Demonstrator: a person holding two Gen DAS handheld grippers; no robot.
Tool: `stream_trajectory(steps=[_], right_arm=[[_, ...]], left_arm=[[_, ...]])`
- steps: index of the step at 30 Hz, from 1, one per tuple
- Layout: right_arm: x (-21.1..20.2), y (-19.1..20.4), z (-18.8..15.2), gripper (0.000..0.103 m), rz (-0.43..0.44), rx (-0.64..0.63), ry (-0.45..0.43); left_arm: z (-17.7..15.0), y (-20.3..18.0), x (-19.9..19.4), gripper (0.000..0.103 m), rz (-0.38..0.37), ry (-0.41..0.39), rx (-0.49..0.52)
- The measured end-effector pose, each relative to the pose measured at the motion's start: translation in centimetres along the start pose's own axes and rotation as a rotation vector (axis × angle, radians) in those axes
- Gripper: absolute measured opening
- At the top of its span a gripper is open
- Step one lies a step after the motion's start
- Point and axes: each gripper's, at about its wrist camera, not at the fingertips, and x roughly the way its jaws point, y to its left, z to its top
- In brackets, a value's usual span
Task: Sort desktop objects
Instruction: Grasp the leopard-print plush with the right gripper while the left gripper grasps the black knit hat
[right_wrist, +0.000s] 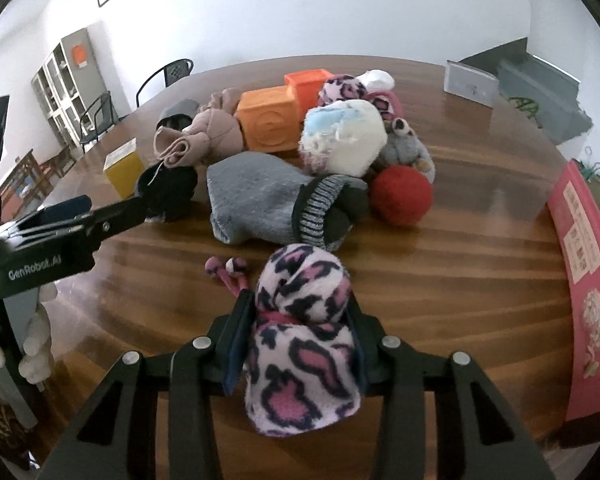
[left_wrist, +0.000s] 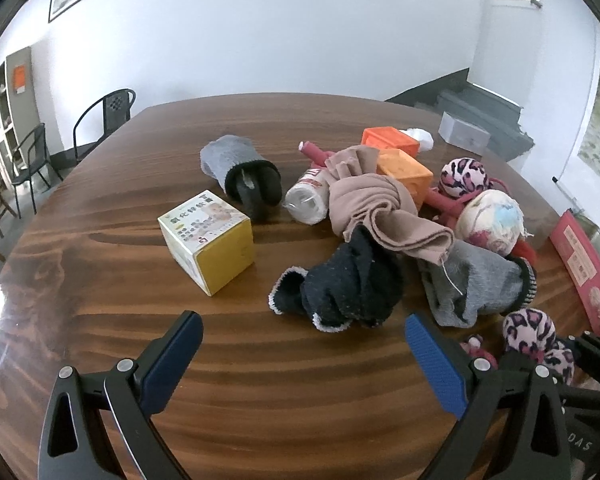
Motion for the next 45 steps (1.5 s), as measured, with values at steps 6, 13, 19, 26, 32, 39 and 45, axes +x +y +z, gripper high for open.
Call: stream_trajectory(steps=[6, 13, 19, 26, 32, 39, 45], right_arm=[[0.5, 0.4, 0.7, 0.046, 0.018, 0.014, -0.002], [0.6, 0.3, 1.0, 0.046, 0.029, 0.019, -0.003], [0.6, -0.1, 1.1, 0.046, 0.060, 0.040, -0.009], [0.1, 0.1, 1.3, 0.046, 0.074, 0.042, -0.041], [-0.3, -0.1, 1.4, 0.046, 0.064, 0.058, -0.069], [-1.0, -0.6, 1.5, 0.046, 0.060, 0.087, -0.106], [-0.8, -0.5, 1.5, 0.046, 0.096, 0.086, -0.087]], left_arm=[[0.0, -0.7, 1.0, 0.097, -0.017, 0.037, 0.030], [1.3, -1.9, 3.0, 0.058, -0.013, 0.121, 0.077], [1.6, -1.5, 3.2, 0.044, -0.055, 0.116, 0.039], [1.5, -1.5, -0.1, 0.042, -0.059, 0.001, 0.043], [1.6, -1.4, -2.7, 0.042, -0.086, -0.076, 0.042], [1.6, -1.4, -3.1, 0.037, -0.103, -0.082, 0.024], [1.1, -1.7, -2.1, 0.038, -0.100, -0.041, 0.037]])
